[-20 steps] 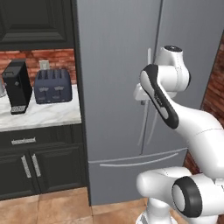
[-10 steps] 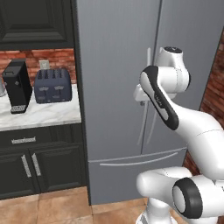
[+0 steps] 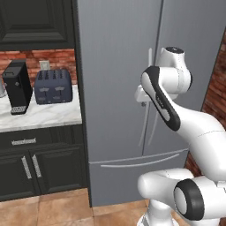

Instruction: Retrieve the sausage and cheese from the fridge and place them on the cutting board on the counter.

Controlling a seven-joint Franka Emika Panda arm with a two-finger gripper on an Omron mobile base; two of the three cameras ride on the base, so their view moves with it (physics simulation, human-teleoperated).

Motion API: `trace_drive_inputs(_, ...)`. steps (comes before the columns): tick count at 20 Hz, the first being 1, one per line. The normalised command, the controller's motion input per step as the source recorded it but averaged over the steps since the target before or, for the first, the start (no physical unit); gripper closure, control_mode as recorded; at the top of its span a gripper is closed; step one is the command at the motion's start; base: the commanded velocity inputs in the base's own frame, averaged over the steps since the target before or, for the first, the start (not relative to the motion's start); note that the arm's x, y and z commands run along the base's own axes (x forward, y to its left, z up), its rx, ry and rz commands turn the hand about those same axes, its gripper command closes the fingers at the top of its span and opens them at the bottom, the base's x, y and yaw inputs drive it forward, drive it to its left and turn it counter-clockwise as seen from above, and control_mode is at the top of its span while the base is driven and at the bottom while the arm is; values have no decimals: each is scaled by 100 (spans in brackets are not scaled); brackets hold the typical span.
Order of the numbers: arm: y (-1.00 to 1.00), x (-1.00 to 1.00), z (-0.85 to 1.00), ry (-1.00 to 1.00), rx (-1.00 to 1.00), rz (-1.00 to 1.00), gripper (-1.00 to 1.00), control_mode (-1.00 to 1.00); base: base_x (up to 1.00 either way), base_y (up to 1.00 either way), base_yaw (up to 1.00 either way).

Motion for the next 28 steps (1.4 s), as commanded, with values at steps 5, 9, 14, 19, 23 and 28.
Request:
trace_drive_inputs(5,0,22,0,-3,0,0,-100,-100,0,0,0)
trace_drive_inputs(9,-11,19,0,-16,0,0,-100,-100,0,0,0)
trace_drive_inputs(14,-21,22,0,-10,-1,0,-100,-100,0,0,0)
trace_drive_inputs(19,-20,19,-5,-10,0,0,-100,-100,0,0,0)
trace_drive_inputs(23,-12,23,-9,-10,0,0,-100,-100,0,0,0)
trace_drive_inputs(28,-7,44,-6,-2,0,-3,-100,-100,0,0,0)
